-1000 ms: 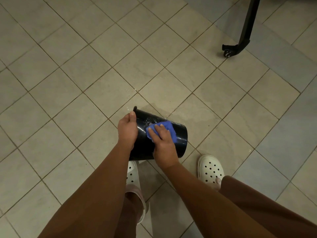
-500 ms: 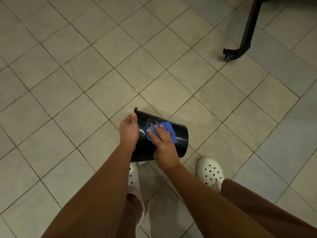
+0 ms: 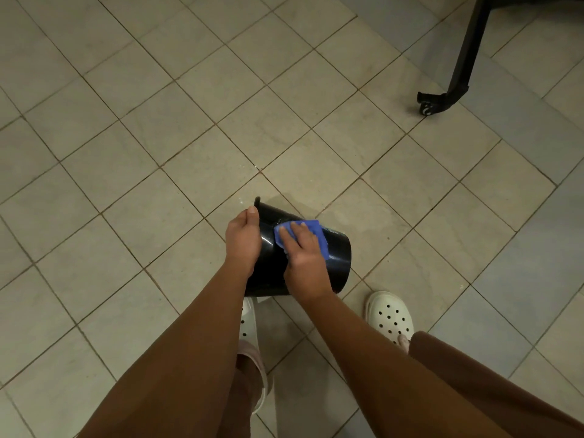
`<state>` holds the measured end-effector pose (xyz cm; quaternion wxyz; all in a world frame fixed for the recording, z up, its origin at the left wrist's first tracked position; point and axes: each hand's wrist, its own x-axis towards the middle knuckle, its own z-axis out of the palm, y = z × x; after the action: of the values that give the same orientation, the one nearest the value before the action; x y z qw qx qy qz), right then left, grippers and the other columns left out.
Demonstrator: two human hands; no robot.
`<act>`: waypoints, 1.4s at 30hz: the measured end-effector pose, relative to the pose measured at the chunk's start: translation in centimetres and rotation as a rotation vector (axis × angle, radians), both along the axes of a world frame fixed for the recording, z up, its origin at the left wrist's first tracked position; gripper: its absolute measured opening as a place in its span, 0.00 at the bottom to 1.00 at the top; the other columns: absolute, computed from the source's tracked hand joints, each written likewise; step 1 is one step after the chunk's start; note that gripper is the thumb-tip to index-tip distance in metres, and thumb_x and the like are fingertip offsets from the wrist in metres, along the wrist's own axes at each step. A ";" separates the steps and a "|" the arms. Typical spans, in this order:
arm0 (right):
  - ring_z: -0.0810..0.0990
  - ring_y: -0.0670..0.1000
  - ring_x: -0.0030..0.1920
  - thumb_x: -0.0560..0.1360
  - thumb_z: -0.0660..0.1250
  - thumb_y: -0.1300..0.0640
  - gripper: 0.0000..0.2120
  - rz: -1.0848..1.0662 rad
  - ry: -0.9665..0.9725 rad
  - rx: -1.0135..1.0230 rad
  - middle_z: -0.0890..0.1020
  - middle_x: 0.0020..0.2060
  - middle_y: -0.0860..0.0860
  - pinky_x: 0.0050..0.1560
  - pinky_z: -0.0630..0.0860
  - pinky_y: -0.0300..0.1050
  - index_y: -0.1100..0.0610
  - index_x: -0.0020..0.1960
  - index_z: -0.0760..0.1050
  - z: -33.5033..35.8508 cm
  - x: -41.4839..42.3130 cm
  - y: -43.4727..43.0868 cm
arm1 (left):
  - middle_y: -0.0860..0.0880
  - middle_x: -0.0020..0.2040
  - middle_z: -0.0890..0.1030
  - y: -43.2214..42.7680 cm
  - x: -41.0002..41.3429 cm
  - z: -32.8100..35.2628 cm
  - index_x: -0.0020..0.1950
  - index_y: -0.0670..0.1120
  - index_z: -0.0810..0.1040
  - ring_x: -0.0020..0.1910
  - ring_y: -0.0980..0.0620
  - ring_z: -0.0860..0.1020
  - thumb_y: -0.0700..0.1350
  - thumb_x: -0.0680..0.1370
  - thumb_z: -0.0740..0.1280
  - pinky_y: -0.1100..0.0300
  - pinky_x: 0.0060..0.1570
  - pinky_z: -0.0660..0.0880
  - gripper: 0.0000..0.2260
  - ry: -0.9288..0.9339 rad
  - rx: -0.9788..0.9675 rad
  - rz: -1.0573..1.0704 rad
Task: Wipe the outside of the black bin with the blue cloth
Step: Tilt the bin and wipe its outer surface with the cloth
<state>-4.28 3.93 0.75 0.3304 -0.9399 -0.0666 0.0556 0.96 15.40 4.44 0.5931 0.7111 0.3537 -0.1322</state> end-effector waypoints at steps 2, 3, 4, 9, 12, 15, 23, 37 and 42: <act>0.64 0.63 0.70 0.68 0.67 0.72 0.30 -0.004 0.035 -0.007 0.69 0.67 0.62 0.67 0.64 0.63 0.62 0.69 0.66 0.1 1.6 -0.4 | 0.41 0.46 0.81 0.0 0.1 0.0 0.51 0.44 0.80 0.48 0.43 0.79 0.51 0.84 0.56 0.49 0.53 0.77 0.16 -0.005 0.013 -0.005; 0.62 0.62 0.71 0.70 0.65 0.71 0.30 -0.028 0.065 -0.003 0.68 0.68 0.60 0.68 0.63 0.61 0.61 0.71 0.65 0.1 2.1 -0.6 | 0.42 0.46 0.81 0.0 0.0 0.0 0.51 0.44 0.80 0.48 0.44 0.79 0.50 0.84 0.55 0.51 0.51 0.76 0.16 -0.008 0.015 -0.006; 0.61 0.60 0.71 0.71 0.63 0.70 0.30 -0.067 0.093 -0.007 0.66 0.69 0.59 0.69 0.61 0.60 0.60 0.72 0.63 0.2 2.2 -0.7 | 0.42 0.47 0.81 -0.1 0.0 0.0 0.51 0.44 0.80 0.48 0.44 0.79 0.51 0.84 0.55 0.53 0.50 0.75 0.16 -0.006 0.015 -0.007; 0.55 0.59 0.74 0.70 0.67 0.70 0.34 -0.164 0.078 -0.103 0.61 0.72 0.60 0.73 0.52 0.59 0.60 0.73 0.59 0.8 -0.6 0.2 | 0.41 0.49 0.81 -0.1 0.0 0.0 0.52 0.45 0.80 0.52 0.42 0.79 0.52 0.84 0.55 0.46 0.57 0.76 0.16 0.010 0.013 -0.011; 0.58 0.61 0.73 0.67 0.69 0.72 0.35 -0.071 0.018 -0.067 0.65 0.71 0.61 0.72 0.51 0.59 0.60 0.72 0.63 0.5 -1.0 1.2 | 0.42 0.46 0.82 0.1 0.1 -0.2 0.47 0.46 0.80 0.49 0.43 0.80 0.52 0.84 0.56 0.46 0.57 0.76 0.16 0.005 0.004 -0.022; 0.55 0.59 0.74 0.71 0.65 0.69 0.33 0.007 0.049 -0.049 0.62 0.72 0.58 0.73 0.53 0.58 0.58 0.73 0.60 1.0 1.7 1.1 | 0.44 0.43 0.81 0.1 0.1 0.0 0.46 0.46 0.80 0.46 0.45 0.79 0.50 0.84 0.56 0.49 0.53 0.76 0.16 0.006 -0.010 -0.016; 0.60 0.62 0.71 0.68 0.71 0.68 0.36 -0.123 0.075 -0.105 0.65 0.70 0.62 0.70 0.60 0.60 0.61 0.72 0.61 1.0 0.3 0.0 | 0.40 0.50 0.81 0.1 0.1 -0.1 0.53 0.45 0.80 0.52 0.40 0.79 0.53 0.84 0.55 0.43 0.59 0.75 0.17 0.029 -0.027 -0.020; 0.53 0.59 0.74 0.68 0.68 0.69 0.37 -0.122 -0.007 -0.067 0.61 0.73 0.58 0.72 0.51 0.62 0.58 0.73 0.59 -0.7 -1.7 0.1 | 0.41 0.48 0.80 0.0 0.5 0.1 0.49 0.46 0.79 0.51 0.41 0.78 0.51 0.83 0.57 0.46 0.57 0.74 0.14 0.084 -0.107 -0.014; 0.52 0.58 0.74 0.67 0.68 0.70 0.36 0.115 -0.092 -0.049 0.64 0.72 0.57 0.69 0.52 0.63 0.56 0.72 0.61 -0.5 -4.2 1.0 | 0.44 0.43 0.81 0.4 0.3 -0.2 0.47 0.46 0.79 0.48 0.43 0.79 0.51 0.83 0.57 0.48 0.54 0.75 0.15 0.099 -0.146 -0.021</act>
<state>-8.45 4.94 0.25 0.3001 -0.9439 -0.1340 0.0327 1.27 15.84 4.19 0.6236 0.6623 0.3644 -0.1991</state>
